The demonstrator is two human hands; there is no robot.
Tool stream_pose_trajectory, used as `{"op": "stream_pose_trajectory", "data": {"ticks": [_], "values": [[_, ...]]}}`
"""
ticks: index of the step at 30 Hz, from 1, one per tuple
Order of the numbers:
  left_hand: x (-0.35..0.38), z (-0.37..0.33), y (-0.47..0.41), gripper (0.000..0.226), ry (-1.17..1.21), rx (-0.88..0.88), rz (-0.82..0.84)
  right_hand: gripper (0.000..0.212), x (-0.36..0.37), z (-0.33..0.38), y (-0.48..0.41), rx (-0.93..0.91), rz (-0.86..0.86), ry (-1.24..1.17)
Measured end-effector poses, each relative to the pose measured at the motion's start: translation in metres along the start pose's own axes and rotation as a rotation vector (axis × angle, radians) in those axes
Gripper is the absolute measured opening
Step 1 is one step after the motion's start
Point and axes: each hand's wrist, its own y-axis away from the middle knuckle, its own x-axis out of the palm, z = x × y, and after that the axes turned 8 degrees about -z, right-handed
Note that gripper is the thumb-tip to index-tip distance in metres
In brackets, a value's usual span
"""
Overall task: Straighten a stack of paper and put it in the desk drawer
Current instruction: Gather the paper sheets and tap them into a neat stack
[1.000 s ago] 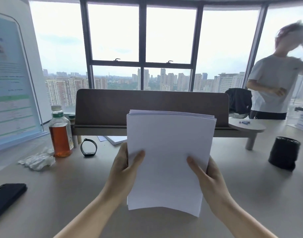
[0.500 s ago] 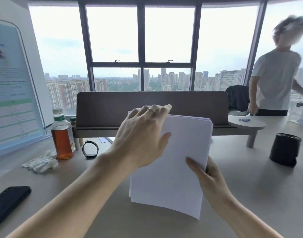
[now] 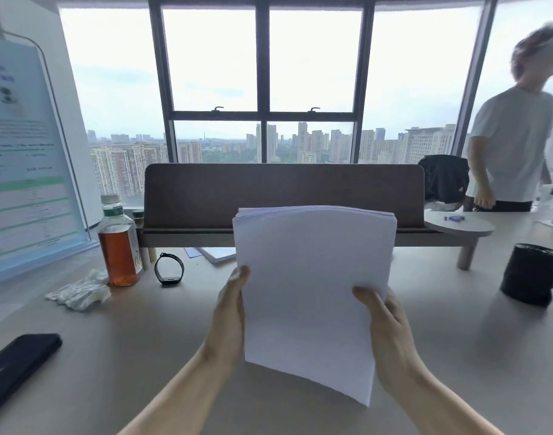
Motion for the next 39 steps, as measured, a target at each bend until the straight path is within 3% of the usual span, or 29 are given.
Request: {"op": "stream_pose_trajectory", "data": {"ticks": [2,5,8,13,18,22,25,39], "values": [[-0.006,0.006,-0.007,0.032,-0.094,0.044,-0.063,0.021,-0.003,-0.001,-0.006,0.002,-0.009,0.012],[-0.017,0.013,-0.013,0.035,-0.178,0.039,-0.094,0.014,-0.007,-0.005,-0.012,-0.035,-0.018,0.047],[-0.017,0.020,-0.005,0.035,-0.205,-0.012,-0.090,0.029,0.003,-0.008,-0.003,-0.088,-0.019,0.108],[-0.019,0.006,-0.016,0.025,-0.364,0.183,-0.132,0.020,0.013,0.005,-0.010,-0.199,-0.032,0.149],[-0.032,0.024,0.002,0.021,-0.497,0.144,-0.115,0.013,0.008,-0.008,0.007,-0.126,-0.001,0.216],[-0.029,0.032,0.011,0.021,-0.520,0.155,-0.104,0.021,0.008,-0.015,0.011,-0.122,-0.018,0.242],[-0.025,0.026,0.006,0.015,-0.520,0.246,-0.137,0.015,0.013,-0.007,0.005,-0.184,-0.032,0.253],[-0.017,0.025,-0.008,0.008,-0.352,0.179,-0.194,0.021,0.009,-0.009,0.001,-0.130,0.018,0.210]]}}
